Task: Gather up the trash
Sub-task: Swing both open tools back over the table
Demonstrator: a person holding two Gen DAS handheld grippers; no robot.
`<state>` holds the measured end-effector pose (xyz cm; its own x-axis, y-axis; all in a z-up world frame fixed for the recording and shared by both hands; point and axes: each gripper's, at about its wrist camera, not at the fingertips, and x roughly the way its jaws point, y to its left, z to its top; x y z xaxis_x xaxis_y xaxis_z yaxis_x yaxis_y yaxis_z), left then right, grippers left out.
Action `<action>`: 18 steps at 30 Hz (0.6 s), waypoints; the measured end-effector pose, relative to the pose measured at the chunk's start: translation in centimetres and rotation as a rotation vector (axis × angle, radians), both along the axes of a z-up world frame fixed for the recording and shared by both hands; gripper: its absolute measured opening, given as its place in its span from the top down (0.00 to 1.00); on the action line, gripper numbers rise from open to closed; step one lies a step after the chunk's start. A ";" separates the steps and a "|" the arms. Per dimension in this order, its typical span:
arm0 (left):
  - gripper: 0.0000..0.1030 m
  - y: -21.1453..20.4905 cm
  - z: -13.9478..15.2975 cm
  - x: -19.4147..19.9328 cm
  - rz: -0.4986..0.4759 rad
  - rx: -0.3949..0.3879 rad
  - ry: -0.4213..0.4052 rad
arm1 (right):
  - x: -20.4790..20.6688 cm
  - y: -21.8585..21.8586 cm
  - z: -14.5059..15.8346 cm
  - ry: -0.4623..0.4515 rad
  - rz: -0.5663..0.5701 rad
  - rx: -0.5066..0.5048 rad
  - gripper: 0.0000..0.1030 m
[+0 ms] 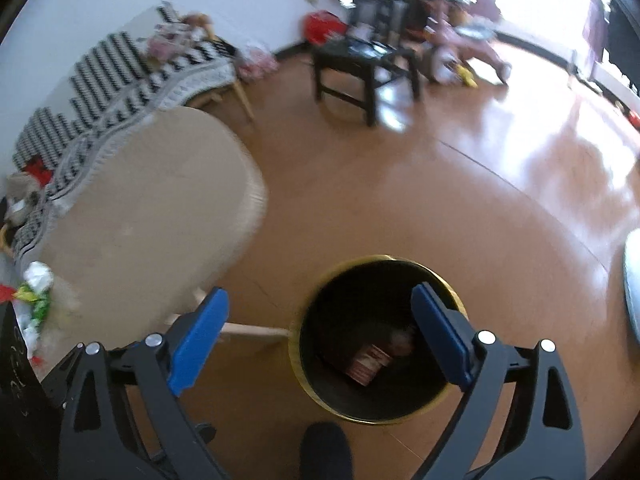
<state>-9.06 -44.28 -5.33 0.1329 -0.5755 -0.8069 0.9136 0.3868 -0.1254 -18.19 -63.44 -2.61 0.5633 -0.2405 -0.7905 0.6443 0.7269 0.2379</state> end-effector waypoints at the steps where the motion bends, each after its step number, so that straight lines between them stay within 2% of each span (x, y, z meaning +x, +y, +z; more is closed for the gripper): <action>1: 0.08 1.1 0.6 0.7 0.024 0.002 -0.017 | 0.7 0.8 0.6 -0.013 0.020 -0.005 0.12; 9: 0.08 15.1 5.0 8.3 0.329 -0.007 -0.109 | 10.2 11.6 4.3 -0.078 0.291 -0.040 0.12; 14: 0.07 24.3 6.2 11.3 0.499 -0.007 -0.143 | 17.0 20.5 5.3 -0.097 0.475 -0.011 0.12; 18: 0.07 32.2 6.1 13.0 0.631 0.031 -0.191 | 20.7 27.5 5.5 -0.097 0.611 -0.059 0.12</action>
